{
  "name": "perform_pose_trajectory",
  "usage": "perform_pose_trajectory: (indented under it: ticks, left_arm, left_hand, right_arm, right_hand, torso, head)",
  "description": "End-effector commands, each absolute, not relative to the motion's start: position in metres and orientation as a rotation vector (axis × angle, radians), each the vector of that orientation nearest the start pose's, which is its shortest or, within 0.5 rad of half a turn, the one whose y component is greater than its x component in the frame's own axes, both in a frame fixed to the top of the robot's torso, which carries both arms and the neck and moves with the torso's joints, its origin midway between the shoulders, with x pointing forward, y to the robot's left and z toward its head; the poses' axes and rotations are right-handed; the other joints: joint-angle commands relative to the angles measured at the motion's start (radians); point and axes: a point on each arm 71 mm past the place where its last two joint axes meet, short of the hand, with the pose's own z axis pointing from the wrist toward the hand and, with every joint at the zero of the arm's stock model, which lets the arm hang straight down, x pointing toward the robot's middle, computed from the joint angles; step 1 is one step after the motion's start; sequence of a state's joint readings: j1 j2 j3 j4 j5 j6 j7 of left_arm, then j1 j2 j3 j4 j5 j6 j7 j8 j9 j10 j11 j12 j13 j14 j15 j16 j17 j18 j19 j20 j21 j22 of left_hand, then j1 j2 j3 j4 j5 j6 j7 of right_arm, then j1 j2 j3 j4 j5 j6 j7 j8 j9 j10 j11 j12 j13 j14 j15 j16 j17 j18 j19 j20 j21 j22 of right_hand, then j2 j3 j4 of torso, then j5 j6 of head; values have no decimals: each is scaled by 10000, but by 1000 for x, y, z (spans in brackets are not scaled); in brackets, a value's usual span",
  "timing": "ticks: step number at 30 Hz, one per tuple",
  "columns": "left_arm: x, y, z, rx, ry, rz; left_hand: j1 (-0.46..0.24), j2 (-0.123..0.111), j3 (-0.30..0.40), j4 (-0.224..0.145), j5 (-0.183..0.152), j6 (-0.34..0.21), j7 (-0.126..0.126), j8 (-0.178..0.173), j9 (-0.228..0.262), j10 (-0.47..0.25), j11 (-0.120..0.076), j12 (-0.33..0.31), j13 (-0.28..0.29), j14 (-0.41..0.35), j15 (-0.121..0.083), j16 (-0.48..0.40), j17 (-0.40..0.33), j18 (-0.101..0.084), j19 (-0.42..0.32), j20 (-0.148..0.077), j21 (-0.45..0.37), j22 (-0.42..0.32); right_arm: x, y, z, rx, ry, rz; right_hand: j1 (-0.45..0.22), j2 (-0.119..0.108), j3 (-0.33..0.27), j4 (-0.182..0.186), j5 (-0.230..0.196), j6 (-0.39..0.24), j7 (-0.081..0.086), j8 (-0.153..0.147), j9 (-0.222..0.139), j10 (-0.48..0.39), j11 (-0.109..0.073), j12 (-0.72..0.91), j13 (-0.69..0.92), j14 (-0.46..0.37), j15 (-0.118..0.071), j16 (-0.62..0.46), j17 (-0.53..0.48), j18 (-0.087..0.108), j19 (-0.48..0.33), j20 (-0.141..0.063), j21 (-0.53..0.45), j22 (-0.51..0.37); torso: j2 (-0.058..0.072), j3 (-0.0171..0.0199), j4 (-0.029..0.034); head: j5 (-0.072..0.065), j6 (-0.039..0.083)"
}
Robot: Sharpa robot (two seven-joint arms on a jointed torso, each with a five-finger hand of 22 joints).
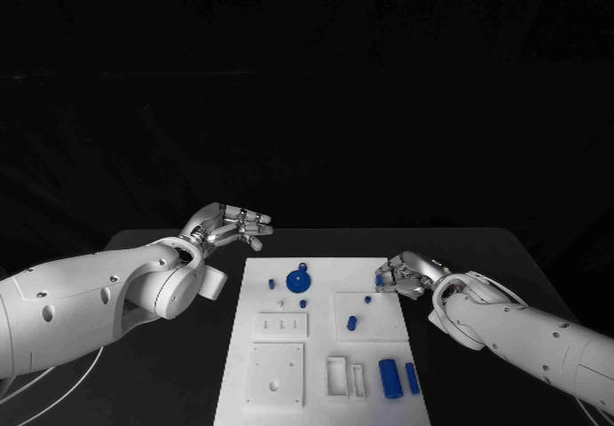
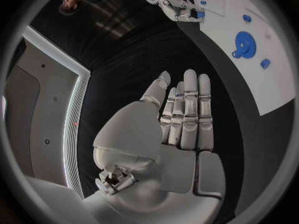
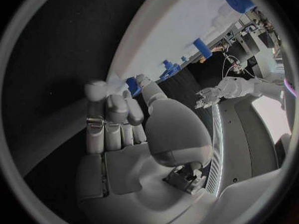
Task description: Assemble the parts on the task board
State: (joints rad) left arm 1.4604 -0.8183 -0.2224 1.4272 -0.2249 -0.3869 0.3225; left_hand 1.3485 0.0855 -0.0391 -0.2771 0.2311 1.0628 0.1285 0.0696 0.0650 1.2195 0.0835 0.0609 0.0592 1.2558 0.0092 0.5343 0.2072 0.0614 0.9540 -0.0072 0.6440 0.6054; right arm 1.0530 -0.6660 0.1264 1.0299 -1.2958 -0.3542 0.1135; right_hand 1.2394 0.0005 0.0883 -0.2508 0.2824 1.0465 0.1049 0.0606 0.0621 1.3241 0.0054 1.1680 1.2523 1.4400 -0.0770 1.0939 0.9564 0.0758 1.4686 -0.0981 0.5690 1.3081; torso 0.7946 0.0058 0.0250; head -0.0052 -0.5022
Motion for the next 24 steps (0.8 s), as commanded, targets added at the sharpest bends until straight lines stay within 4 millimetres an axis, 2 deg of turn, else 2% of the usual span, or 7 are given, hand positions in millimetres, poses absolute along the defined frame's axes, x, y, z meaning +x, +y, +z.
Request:
perform_pose_trajectory:
  ticks: [1,8,9,11,24]
  left_arm:
    - [527,228,-116,-7313,14419,-12996]
    - [527,228,-116,-7313,14429,-12989]
    - [527,228,-116,-7313,14430,-12987]
    - [527,228,-116,-7315,14431,-12980]
    - [526,227,-116,-7278,14466,-13007]
  left_hand:
    - [57,-65,-11,-6,-51,-36,30,-38,7,-53,7,-22,0,-19,34,-19,-13,110,-40,10,-37,20]
    - [57,-65,-11,-6,-51,-36,30,-38,7,-53,7,-22,0,-19,34,-19,-13,110,-40,10,-37,20]
    - [57,-65,-11,-6,-51,-36,30,-38,7,-53,7,-22,0,-19,34,-19,-13,110,-40,10,-37,20]
    - [57,-65,-11,-6,-51,-36,30,-38,7,-53,7,-22,0,-19,34,-19,-13,110,-40,10,-37,20]
    - [80,-43,-9,-8,-51,-23,28,-36,8,-21,-2,-21,0,-20,29,-13,-8,113,-42,6,-31,52]
  right_arm:
    - [550,-262,-236,1385,16224,6344]
    - [549,-260,-236,1340,16242,6410]
    - [549,-260,-236,1337,16235,6414]
    - [549,-260,-236,1332,16209,6420]
    - [550,-259,-234,1543,15846,6355]
  right_hand:
    - [-73,70,302,-75,-146,118,10,3,-4,51,-13,53,17,37,44,18,27,97,465,44,63,423]
    - [-72,205,852,-171,-723,722,-123,16,17,69,-79,71,39,39,3,22,40,65,458,16,54,441]
    - [-117,170,1019,-180,-799,761,-134,9,15,68,-90,63,39,40,-11,15,38,42,461,-5,61,450]
    - [-79,235,1153,-180,-1031,972,-212,23,28,70,-134,67,48,37,-34,7,35,32,459,-20,54,454]
    - [-99,258,1378,-92,-1171,1535,-376,22,49,113,-230,76,82,50,-107,3,62,-52,467,-99,68,474]
  torso:
    - [-1,4,-8]
    - [0,9,-5]
    - [-1,12,-3]
    - [0,13,-5]
    - [6,7,-8]
  head:
    - [9,-3]
    - [16,-2]
    - [10,-3]
    - [7,-7]
    - [7,-13]
